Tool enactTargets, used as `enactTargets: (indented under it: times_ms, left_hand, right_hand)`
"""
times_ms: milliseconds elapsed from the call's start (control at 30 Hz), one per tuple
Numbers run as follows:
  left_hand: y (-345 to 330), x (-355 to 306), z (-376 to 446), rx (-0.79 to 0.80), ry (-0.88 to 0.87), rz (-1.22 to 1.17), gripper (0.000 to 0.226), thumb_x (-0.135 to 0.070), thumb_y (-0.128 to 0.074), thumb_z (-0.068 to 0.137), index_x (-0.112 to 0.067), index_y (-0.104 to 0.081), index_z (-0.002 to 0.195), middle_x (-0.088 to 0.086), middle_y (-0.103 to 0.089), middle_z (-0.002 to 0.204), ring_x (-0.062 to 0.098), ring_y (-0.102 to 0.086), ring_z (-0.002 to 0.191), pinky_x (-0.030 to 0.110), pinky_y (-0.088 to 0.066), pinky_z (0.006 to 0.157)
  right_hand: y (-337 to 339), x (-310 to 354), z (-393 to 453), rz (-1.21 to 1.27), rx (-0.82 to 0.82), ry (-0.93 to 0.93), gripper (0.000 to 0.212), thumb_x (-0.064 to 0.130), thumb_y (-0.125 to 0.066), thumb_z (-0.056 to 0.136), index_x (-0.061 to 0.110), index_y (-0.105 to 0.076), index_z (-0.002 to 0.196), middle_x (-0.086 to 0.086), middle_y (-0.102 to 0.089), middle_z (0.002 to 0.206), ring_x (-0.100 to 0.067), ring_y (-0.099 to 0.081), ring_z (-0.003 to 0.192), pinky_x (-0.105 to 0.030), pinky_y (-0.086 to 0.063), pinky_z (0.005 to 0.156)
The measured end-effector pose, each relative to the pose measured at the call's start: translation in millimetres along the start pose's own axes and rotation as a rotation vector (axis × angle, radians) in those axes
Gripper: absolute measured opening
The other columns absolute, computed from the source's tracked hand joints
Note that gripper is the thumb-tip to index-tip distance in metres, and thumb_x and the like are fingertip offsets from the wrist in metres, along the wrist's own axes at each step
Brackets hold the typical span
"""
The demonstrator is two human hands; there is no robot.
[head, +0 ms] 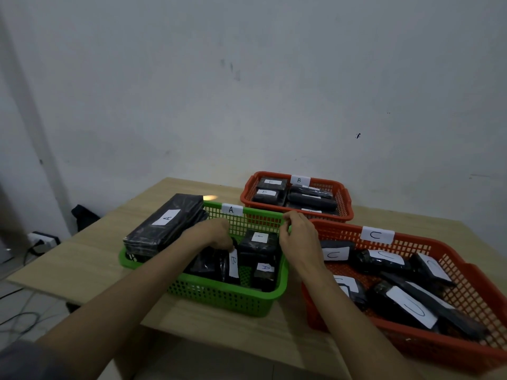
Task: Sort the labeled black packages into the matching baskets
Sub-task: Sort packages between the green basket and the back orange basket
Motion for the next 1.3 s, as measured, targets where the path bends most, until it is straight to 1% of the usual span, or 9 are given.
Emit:
enactTargets:
  times_ms: [200, 333, 467, 533, 733, 933, 1000, 1100, 1300]
  left_hand:
    - [33.0, -5.3, -14.4, -0.167, -0.039, 0.017, 0.020, -0.025, -0.072, 0.086, -0.019, -0.054, 0.078, 0.000, -0.060, 0.086, 0.020, -0.057, 0.086, 0.026, -0.044, 0.069]
    - [58.4, -6.5, -19.0, -0.349, -0.025, -0.007, 0.029, -0.031, -0.067, 0.090, -0.009, -0.053, 0.103, 0.007, -0.058, 0.098, 0.023, -0.055, 0.088, 0.031, -0.043, 0.070]
    - [77.9, -11.4, -13.0, -0.479, -0.062, -0.141, 0.029, -0.030, -0.060, 0.094, -0.006, -0.055, 0.110, 0.011, -0.062, 0.105, 0.022, -0.054, 0.086, 0.032, -0.043, 0.070]
    - [85.4, -16.0, -7.3, -0.536, -0.094, -0.227, 0.031, -0.029, -0.058, 0.095, -0.006, -0.056, 0.115, 0.012, -0.063, 0.110, 0.022, -0.054, 0.086, 0.032, -0.043, 0.070]
    - [77.4, -44.4, 19.9, -0.436, -0.209, -0.704, 0.034, -0.021, -0.055, 0.096, -0.016, -0.050, 0.129, 0.009, -0.058, 0.118, 0.022, -0.060, 0.098, 0.036, -0.054, 0.083]
    - [44.2, -73.6, 57.8, -0.262, -0.182, -0.968, 0.036, -0.014, -0.059, 0.096, -0.009, -0.052, 0.132, 0.006, -0.066, 0.107, 0.017, -0.067, 0.090, 0.031, -0.058, 0.080]
    - [33.0, -84.3, 73.7, -0.222, -0.215, -0.914, 0.039, -0.013, -0.061, 0.094, -0.005, -0.052, 0.131, -0.001, -0.065, 0.097, 0.016, -0.067, 0.091, 0.034, -0.056, 0.086]
    - [26.4, -91.8, 93.6, -0.376, -0.281, -0.686, 0.036, -0.014, -0.066, 0.091, -0.004, -0.058, 0.125, -0.005, -0.064, 0.091, 0.009, -0.062, 0.084, 0.021, -0.051, 0.075]
    - [10.3, -106.9, 123.1, -0.514, -0.496, -0.409, 0.033, -0.024, -0.067, 0.091, -0.014, -0.065, 0.122, 0.001, -0.069, 0.117, 0.011, -0.063, 0.104, 0.027, -0.051, 0.094]
  right_hand:
    - [1.7, 1.2, -0.9, 0.010, 0.005, 0.002, 0.008, 0.015, -0.053, 0.099, 0.017, -0.060, 0.102, 0.008, -0.057, 0.099, -0.006, -0.056, 0.086, -0.026, -0.054, 0.074]
    - [-0.5, 1.3, 0.5, 0.052, 0.034, 0.005, 0.005, 0.025, -0.056, 0.099, 0.022, -0.059, 0.096, 0.010, -0.058, 0.095, -0.004, -0.059, 0.084, -0.025, -0.055, 0.072]
    - [-3.9, 5.5, -2.7, 0.150, 0.154, 0.004, 0.055, 0.077, -0.051, 0.083, 0.033, -0.054, 0.115, 0.014, -0.058, 0.109, -0.002, -0.057, 0.096, -0.025, -0.050, 0.079]
    - [-6.4, 7.7, -4.2, 0.153, 0.200, 0.007, 0.079, 0.089, -0.049, 0.073, 0.036, -0.047, 0.131, 0.013, -0.055, 0.124, -0.006, -0.053, 0.109, -0.031, -0.048, 0.088]
    - [0.7, 5.4, 16.1, 0.277, 0.142, -0.007, 0.060, 0.054, -0.073, 0.081, 0.032, -0.049, 0.132, 0.011, -0.056, 0.129, -0.006, -0.051, 0.117, -0.034, -0.048, 0.098]
    - [20.2, -45.3, 51.3, 0.109, 0.127, -0.068, 0.055, 0.039, -0.070, 0.088, 0.025, -0.052, 0.138, 0.007, -0.054, 0.129, -0.012, -0.053, 0.119, -0.035, -0.048, 0.099]
    - [28.1, -68.1, 66.9, 0.001, 0.142, -0.085, 0.054, 0.036, -0.069, 0.088, 0.024, -0.053, 0.138, 0.003, -0.056, 0.134, -0.015, -0.053, 0.122, -0.040, -0.047, 0.102]
    - [40.6, -105.7, 89.9, -0.201, 0.170, -0.128, 0.051, 0.037, -0.068, 0.087, 0.027, -0.055, 0.135, 0.000, -0.060, 0.132, -0.020, -0.056, 0.119, -0.043, -0.047, 0.100]
    - [38.5, -161.4, 121.4, -0.443, 0.333, -0.223, 0.034, 0.041, -0.065, 0.087, 0.030, -0.061, 0.119, 0.001, -0.065, 0.121, -0.024, -0.057, 0.114, -0.040, -0.034, 0.089]
Point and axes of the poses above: each hand's wrist, its own z-axis towards the middle knuckle, its own y-axis out of the back of the hand, x = y × z, the point moved 7 cm from there along z, towards the middle knuckle
